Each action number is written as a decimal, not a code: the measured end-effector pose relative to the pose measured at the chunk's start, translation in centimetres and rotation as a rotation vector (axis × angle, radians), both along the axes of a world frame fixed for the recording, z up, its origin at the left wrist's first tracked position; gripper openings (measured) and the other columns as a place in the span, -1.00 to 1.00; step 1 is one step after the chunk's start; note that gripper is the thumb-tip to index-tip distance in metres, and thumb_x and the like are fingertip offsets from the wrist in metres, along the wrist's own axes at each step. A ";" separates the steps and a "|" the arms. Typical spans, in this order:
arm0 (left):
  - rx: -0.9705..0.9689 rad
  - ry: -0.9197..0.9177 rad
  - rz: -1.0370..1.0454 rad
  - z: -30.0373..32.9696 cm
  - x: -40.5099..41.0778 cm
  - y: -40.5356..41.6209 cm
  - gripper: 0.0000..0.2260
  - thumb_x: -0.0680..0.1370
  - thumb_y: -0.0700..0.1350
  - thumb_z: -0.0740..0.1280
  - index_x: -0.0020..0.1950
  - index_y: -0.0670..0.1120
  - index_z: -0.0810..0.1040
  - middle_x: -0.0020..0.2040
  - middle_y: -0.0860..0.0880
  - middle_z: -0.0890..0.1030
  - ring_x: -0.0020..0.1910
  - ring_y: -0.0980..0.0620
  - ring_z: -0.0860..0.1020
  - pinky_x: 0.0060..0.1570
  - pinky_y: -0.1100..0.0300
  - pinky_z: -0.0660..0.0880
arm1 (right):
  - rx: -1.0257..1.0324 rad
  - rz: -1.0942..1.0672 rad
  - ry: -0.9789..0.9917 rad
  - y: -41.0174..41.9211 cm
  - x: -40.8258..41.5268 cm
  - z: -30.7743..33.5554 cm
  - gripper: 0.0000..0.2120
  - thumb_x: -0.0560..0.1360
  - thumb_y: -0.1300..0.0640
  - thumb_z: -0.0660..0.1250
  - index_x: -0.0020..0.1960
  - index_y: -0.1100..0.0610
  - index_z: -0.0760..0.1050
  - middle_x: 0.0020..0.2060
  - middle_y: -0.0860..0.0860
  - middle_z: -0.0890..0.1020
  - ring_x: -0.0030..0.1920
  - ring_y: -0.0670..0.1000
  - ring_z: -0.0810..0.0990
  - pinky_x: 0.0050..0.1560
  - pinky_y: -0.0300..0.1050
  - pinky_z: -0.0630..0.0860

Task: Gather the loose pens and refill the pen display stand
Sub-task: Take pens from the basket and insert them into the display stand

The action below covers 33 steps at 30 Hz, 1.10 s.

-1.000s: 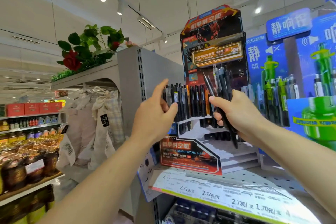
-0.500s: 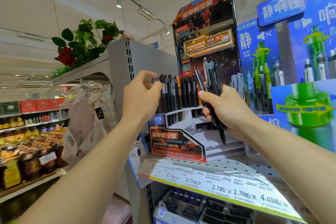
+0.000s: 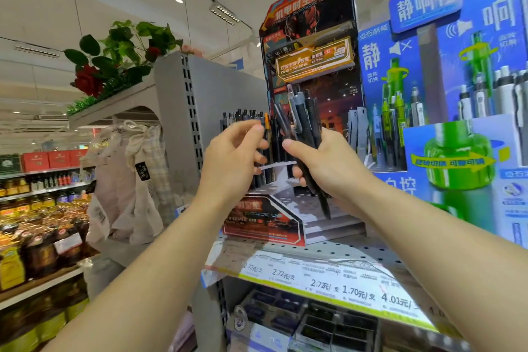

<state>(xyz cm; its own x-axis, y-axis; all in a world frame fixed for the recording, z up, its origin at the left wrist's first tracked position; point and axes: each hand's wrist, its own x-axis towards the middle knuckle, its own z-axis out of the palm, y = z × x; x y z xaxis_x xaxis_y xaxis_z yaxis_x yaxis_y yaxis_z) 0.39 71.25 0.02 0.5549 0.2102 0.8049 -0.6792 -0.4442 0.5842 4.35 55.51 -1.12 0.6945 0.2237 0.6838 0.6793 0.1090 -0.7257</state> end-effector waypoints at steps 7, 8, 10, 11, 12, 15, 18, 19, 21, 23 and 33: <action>-0.322 0.020 -0.125 3.7 0.7 -2.7 -0.95 0.62 -0.09 0.35 -0.01 -0.03 0.59 -0.12 0.01 0.72 -0.22 0.15 0.69 -0.28 0.26 0.58 | 0.244 0.031 0.051 -0.7 -0.6 0.9 -0.93 0.64 0.19 0.30 0.04 0.04 0.53 -0.16 0.00 0.66 -0.18 -0.03 0.72 -0.21 -0.09 0.70; -0.414 -0.044 -0.118 4.2 0.8 -2.3 -0.96 0.62 -0.11 0.34 0.04 -0.05 0.57 -0.10 0.00 0.72 -0.20 0.14 0.70 -0.26 0.24 0.60 | 0.323 -0.012 0.032 -0.8 -0.6 1.3 -0.92 0.64 0.19 0.29 0.00 0.04 0.51 -0.20 -0.05 0.63 -0.15 -0.04 0.72 -0.15 -0.05 0.71; -0.348 -0.130 0.038 4.5 1.5 -1.5 -0.92 0.61 -0.13 0.35 0.09 -0.01 0.53 -0.13 0.00 0.71 -0.21 0.09 0.70 -0.19 0.11 0.67 | 0.429 -0.112 -0.061 -1.3 -0.5 2.3 -0.89 0.63 0.15 0.29 -0.06 0.00 0.49 -0.24 -0.12 0.61 -0.16 -0.09 0.72 -0.16 -0.05 0.71; -0.221 -0.148 0.131 4.3 2.0 -1.4 -0.86 0.61 -0.13 0.36 0.13 0.04 0.50 -0.17 0.00 0.70 -0.21 0.07 0.70 -0.12 0.04 0.67 | 0.450 -0.154 -0.115 -1.6 -0.5 2.9 -0.90 0.62 0.12 0.29 -0.06 -0.02 0.49 -0.24 -0.13 0.62 -0.18 -0.09 0.74 -0.19 -0.06 0.71; -0.089 -0.150 0.200 3.9 2.6 -1.6 -0.77 0.60 -0.12 0.37 0.20 0.09 0.45 -0.20 0.01 0.69 -0.22 0.07 0.69 -0.08 0.02 0.66 | 0.453 -0.197 -0.164 -1.9 -0.3 3.4 -0.92 0.61 0.08 0.29 -0.06 -0.04 0.49 -0.28 -0.13 0.64 -0.23 -0.07 0.74 -0.22 -0.04 0.70; 0.159 -0.165 0.294 2.7 4.7 -2.4 -0.55 0.58 -0.11 0.39 0.41 0.13 0.34 -0.28 0.08 0.62 -0.27 0.22 0.61 -0.22 0.38 0.55 | 0.393 -0.400 -0.248 -2.8 0.6 3.8 -0.93 0.54 0.00 0.30 -0.12 -0.07 0.50 -0.47 -0.18 0.58 -0.43 -0.05 0.64 -0.24 0.16 0.68; 0.298 -0.155 0.354 2.3 6.6 -3.2 -0.60 0.58 -0.12 0.39 0.36 0.13 0.38 -0.26 0.12 0.58 -0.29 0.20 0.58 -0.30 0.35 0.51 | 0.331 -0.476 -0.234 -3.0 1.5 3.7 -0.90 0.50 -0.08 0.30 -0.09 -0.08 0.54 -0.34 -0.15 0.56 -0.27 0.05 0.57 -0.06 0.24 0.64; 0.323 -0.127 0.358 2.3 7.0 -3.4 -0.62 0.58 -0.11 0.38 0.34 0.13 0.39 -0.25 0.10 0.59 -0.29 0.17 0.58 -0.26 0.24 0.55 | 0.314 -0.457 -0.218 -3.1 1.7 3.6 -0.89 0.49 -0.08 0.30 -0.07 -0.07 0.54 -0.31 -0.12 0.56 -0.23 0.06 0.54 -0.02 0.23 0.63; 0.343 -0.096 0.348 2.1 7.7 -3.7 -0.64 0.59 -0.10 0.37 0.34 0.14 0.39 -0.24 0.09 0.60 -0.29 0.14 0.59 -0.22 0.15 0.58 | 0.289 -0.407 -0.186 -3.1 2.0 3.6 -0.90 0.49 -0.06 0.30 -0.07 -0.06 0.54 -0.31 -0.12 0.53 -0.25 0.05 0.49 -0.07 0.13 0.54; 0.362 -0.108 0.336 1.9 8.1 -3.6 -0.66 0.60 -0.09 0.35 0.34 0.15 0.41 -0.27 0.09 0.61 -0.31 0.13 0.60 -0.22 0.15 0.59 | 0.273 -0.379 -0.139 -3.4 2.3 3.5 -0.94 0.54 0.01 0.33 -0.11 -0.09 0.53 -0.38 -0.15 0.50 -0.33 0.00 0.46 -0.17 0.04 0.48; 0.539 0.185 0.292 1.5 8.6 -3.9 -0.51 0.58 -0.04 0.28 0.50 0.20 0.30 -0.18 0.06 0.66 -0.21 0.04 0.64 -0.03 0.02 0.63 | 0.240 -0.156 0.085 -3.6 2.0 3.6 -0.96 0.64 0.13 0.30 0.04 0.04 0.53 -0.38 -0.03 0.40 -0.48 -0.07 0.35 -0.47 -0.19 0.36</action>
